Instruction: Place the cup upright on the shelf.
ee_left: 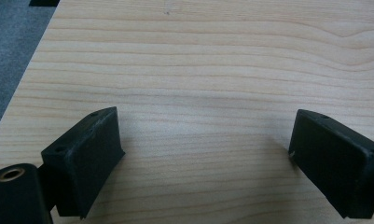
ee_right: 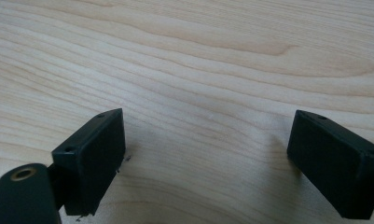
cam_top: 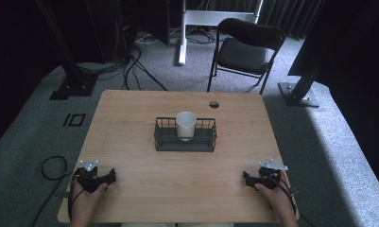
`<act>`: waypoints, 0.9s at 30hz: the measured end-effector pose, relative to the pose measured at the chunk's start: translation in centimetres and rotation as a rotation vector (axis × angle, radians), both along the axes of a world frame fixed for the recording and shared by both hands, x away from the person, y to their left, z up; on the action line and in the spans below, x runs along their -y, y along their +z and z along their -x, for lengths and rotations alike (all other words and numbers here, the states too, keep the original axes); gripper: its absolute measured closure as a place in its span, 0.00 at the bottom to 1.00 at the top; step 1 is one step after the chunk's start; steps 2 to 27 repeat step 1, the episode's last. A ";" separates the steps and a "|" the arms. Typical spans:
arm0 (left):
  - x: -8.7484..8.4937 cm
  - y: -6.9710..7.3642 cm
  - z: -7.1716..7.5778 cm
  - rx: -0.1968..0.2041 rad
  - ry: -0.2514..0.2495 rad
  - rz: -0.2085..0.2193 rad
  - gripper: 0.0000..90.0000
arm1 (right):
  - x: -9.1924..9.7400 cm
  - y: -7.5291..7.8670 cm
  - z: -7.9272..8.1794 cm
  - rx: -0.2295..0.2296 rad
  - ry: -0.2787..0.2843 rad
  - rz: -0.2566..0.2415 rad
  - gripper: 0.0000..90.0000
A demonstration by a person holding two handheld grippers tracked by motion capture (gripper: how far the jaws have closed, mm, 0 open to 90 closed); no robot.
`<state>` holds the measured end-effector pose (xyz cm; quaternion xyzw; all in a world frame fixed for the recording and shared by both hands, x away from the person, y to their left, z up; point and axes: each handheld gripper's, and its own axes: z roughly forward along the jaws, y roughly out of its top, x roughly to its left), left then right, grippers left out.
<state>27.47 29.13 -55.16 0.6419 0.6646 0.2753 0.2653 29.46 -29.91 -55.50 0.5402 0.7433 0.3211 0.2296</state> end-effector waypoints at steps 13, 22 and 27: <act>0.0 0.0 0.0 0.000 0.000 0.000 0.11 | 0.0 0.0 0.0 0.000 0.000 0.000 0.12; 0.0 0.0 0.0 0.000 0.000 0.000 0.11 | 0.0 0.0 0.0 0.000 0.000 0.000 0.12; 0.0 0.0 0.0 0.000 0.000 0.000 0.11 | 0.0 0.0 0.0 0.000 0.000 0.000 0.12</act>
